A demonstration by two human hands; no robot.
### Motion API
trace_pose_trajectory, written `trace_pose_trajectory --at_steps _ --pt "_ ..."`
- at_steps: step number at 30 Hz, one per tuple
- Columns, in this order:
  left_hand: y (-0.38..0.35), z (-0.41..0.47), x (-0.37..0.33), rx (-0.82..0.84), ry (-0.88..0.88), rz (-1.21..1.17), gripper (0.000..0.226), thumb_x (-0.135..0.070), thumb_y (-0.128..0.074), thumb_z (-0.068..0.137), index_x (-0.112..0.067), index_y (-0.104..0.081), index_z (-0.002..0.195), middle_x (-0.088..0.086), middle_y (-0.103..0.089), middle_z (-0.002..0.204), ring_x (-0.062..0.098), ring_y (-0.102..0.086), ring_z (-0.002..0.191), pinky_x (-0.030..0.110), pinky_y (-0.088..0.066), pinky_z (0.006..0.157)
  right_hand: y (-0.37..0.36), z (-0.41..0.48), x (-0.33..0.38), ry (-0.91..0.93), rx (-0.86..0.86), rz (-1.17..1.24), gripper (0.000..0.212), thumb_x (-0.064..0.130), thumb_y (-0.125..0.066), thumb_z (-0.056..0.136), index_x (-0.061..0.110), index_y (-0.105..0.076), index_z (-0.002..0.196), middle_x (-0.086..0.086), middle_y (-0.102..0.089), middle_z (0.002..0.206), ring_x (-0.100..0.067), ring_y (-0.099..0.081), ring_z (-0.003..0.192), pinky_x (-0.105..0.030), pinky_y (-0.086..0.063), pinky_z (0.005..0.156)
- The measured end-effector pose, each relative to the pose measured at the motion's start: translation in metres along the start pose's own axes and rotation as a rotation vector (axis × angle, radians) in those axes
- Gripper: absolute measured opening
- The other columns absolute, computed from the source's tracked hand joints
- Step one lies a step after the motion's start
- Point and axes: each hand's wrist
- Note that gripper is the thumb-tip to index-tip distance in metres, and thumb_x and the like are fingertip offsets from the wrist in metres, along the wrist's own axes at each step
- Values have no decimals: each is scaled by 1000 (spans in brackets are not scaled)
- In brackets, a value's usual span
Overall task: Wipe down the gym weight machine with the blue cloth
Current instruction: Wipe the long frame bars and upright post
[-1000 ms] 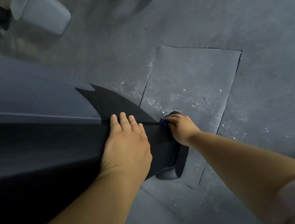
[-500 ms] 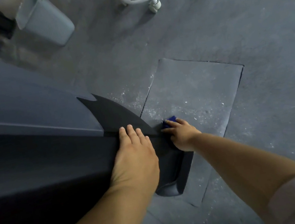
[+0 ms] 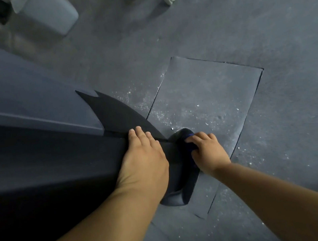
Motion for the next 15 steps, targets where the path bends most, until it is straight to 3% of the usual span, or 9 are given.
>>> trace_pose_trajectory --at_steps 3,6,12,15 --pt "0 4 -2 0 9 -16 59 -30 -19 107 3 -6 154 30 -8 159 53 -7 144 61 -6 116 3 33 13 38 181 -33 62 8 -42 91 33 -39 148 10 -30 157 -26 -23 140 -38 -30 114" --pt "2 6 -3 -2 20 -35 59 -32 -20 107 0 -7 154 28 -10 160 52 -8 145 60 -5 117 2 54 15 6 407 -152 59 21 -41 96 41 -30 150 14 -12 163 -26 -4 150 -45 -18 121" --pt "-1 12 -9 -30 -6 -78 57 -28 -20 107 1 -10 154 28 -15 159 49 -13 145 59 -9 118 -11 -9 -10 5 229 -131 71 27 -53 92 38 -21 154 15 -6 164 -20 -5 151 -39 -21 121" --pt "-3 14 -18 -41 -28 -77 56 -25 -20 106 3 -13 153 30 -16 158 47 -16 145 58 -10 118 -23 -41 -25 17 138 -211 69 23 -56 93 36 -25 154 13 -13 163 -22 -19 147 -38 -29 117"
Point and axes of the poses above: each hand's wrist, its own z-axis towards the middle knuckle, its own y-axis out of the back of the hand, x = y × z
